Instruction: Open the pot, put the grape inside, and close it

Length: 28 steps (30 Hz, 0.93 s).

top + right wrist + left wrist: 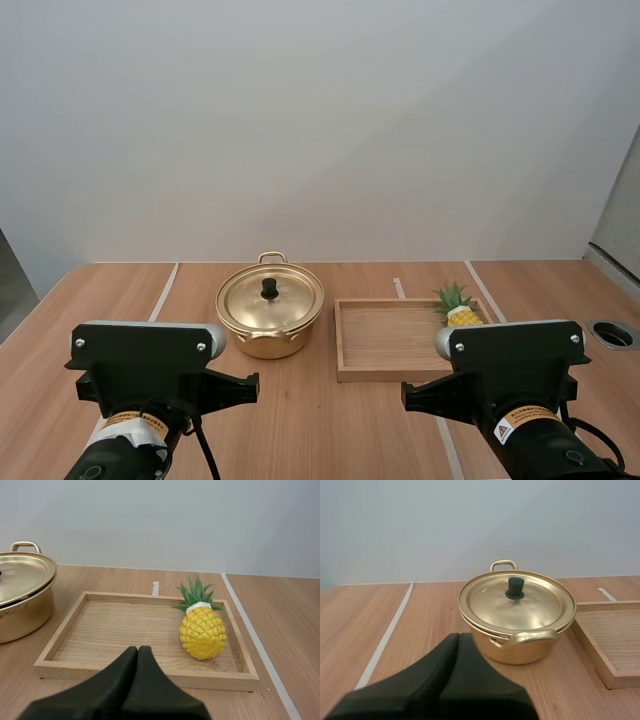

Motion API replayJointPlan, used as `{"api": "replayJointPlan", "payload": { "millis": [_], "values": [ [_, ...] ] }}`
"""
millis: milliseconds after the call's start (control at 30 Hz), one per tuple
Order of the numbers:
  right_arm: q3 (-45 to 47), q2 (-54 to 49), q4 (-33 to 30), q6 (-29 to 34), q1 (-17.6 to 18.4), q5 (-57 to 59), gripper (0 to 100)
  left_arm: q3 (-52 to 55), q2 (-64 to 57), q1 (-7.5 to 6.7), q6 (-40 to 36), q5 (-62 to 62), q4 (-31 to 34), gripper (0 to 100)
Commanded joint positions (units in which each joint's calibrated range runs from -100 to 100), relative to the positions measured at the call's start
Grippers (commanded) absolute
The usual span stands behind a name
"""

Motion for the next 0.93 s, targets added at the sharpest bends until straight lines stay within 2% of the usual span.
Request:
{"api": "replayJointPlan", "payload": {
  "millis": [0, 900],
  "values": [
    [0.1, -0.4, 0.3, -0.4, -0.3, -0.5, 0, 0.1, -0.3, 0.09, 0.0, -1.5, -1.0, 0],
    [0.1, -0.4, 0.3, -0.4, -0.3, -0.5, 0, 0.1, -0.3, 0.09, 0.0, -2.0, -1.0, 0]
  ]
}}
